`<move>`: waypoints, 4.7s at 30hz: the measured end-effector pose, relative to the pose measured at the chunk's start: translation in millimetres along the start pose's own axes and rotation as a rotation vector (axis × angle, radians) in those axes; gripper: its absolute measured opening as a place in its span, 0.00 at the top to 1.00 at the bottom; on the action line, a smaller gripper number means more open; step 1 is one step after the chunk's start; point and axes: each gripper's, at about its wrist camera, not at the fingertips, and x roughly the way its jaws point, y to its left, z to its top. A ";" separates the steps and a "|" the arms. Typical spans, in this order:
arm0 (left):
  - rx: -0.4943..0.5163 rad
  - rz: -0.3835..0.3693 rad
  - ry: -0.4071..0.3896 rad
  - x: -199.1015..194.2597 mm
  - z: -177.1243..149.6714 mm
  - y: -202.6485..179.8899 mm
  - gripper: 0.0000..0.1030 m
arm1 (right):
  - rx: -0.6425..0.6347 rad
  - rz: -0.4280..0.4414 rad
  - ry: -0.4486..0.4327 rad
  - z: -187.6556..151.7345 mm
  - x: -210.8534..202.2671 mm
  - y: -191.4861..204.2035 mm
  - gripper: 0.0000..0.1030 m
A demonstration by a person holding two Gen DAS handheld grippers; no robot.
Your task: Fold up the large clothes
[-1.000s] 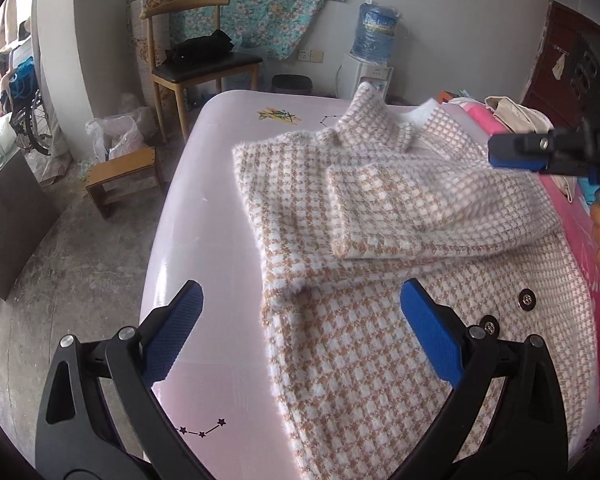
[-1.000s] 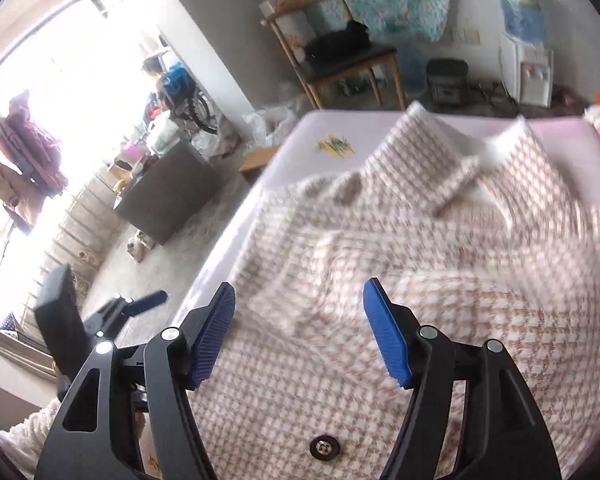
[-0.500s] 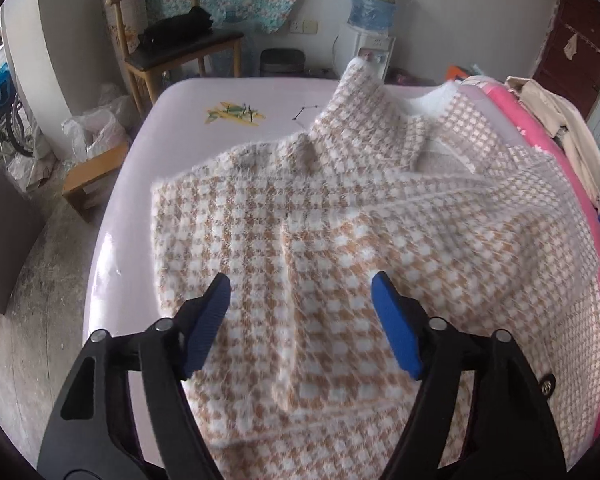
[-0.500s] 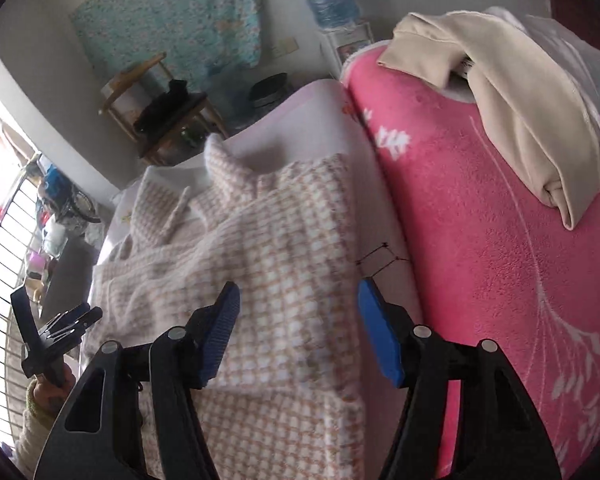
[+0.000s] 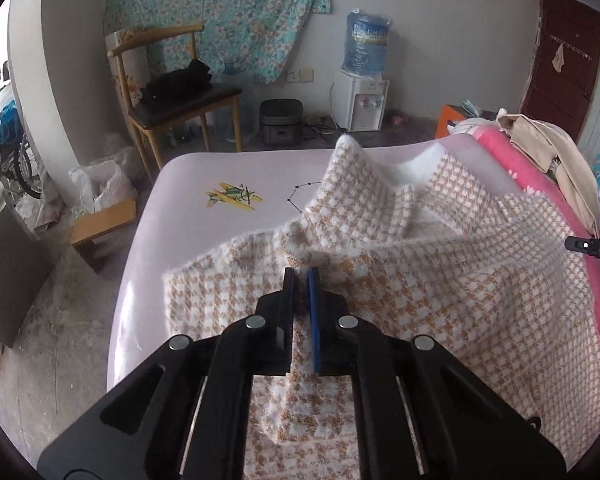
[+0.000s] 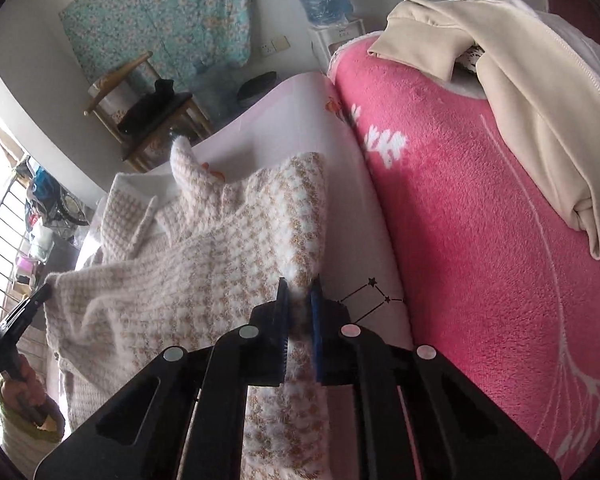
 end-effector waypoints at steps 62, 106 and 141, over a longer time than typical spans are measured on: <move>0.113 -0.037 0.289 -134.0 -245.1 -52.8 0.07 | -0.484 -0.165 0.185 -281.2 -120.3 57.5 0.63; -0.183 -0.175 0.275 -198.5 -308.8 2.8 0.07 | 0.069 0.140 0.309 -356.1 -193.0 -8.8 0.52; -0.336 -0.118 0.360 -261.3 -352.4 40.3 0.97 | -0.011 0.006 0.271 -342.5 -217.7 -26.3 0.92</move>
